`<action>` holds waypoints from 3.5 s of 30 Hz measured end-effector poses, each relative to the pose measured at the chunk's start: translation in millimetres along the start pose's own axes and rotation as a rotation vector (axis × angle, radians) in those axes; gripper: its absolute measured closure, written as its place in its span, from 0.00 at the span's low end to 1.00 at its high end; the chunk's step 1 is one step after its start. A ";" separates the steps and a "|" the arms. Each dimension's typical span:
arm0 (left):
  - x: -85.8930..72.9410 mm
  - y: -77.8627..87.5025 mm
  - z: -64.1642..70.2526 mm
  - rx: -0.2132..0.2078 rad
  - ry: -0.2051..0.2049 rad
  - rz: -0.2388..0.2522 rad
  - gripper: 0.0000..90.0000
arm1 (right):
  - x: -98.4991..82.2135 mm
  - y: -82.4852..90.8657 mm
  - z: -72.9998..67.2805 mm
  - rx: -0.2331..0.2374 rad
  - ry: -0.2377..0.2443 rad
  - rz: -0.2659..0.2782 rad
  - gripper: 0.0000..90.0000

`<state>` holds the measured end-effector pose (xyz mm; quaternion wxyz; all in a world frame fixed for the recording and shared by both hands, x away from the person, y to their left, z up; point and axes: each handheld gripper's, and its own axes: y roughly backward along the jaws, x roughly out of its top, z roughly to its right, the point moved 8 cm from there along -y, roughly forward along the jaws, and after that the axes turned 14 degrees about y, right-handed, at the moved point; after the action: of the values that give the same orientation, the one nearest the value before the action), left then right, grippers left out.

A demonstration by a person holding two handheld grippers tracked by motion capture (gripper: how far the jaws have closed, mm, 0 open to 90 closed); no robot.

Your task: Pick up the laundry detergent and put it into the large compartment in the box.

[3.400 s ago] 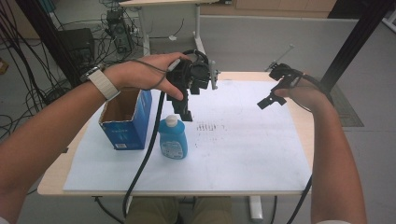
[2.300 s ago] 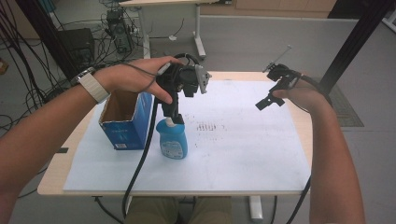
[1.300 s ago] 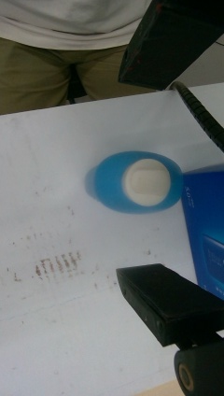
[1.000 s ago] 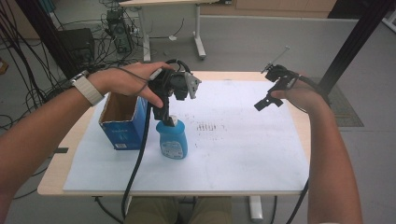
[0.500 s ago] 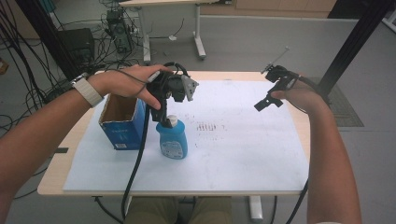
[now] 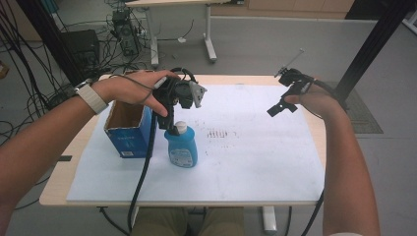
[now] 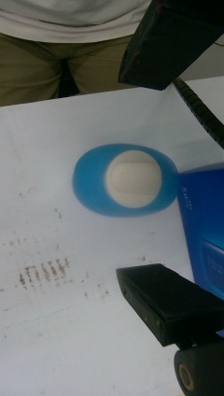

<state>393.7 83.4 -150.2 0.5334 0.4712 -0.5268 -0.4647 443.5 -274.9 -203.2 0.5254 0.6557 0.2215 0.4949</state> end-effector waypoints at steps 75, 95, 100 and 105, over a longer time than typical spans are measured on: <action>0.3 -44.4 -1.0 0.023 -0.005 -0.053 0.09 | 0.7 -1.8 -1.1 0.003 0.003 -0.001 0.07; -1.2 -43.7 -2.1 0.019 -0.005 -0.054 0.09 | 1.3 -1.8 -0.9 0.004 0.002 -0.002 0.07; -1.2 -43.8 -2.0 0.020 -0.005 -0.051 0.09 | 1.9 -1.9 -1.0 0.005 0.001 -0.004 0.07; -1.5 -43.6 -2.2 0.019 -0.003 -0.053 0.09 | 1.4 -1.7 -0.8 0.004 0.002 -0.002 0.07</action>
<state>395.9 79.5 -193.6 0.5154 0.4894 -0.5195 -0.4743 443.8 -272.8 -204.2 0.5243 0.6560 0.2236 0.4947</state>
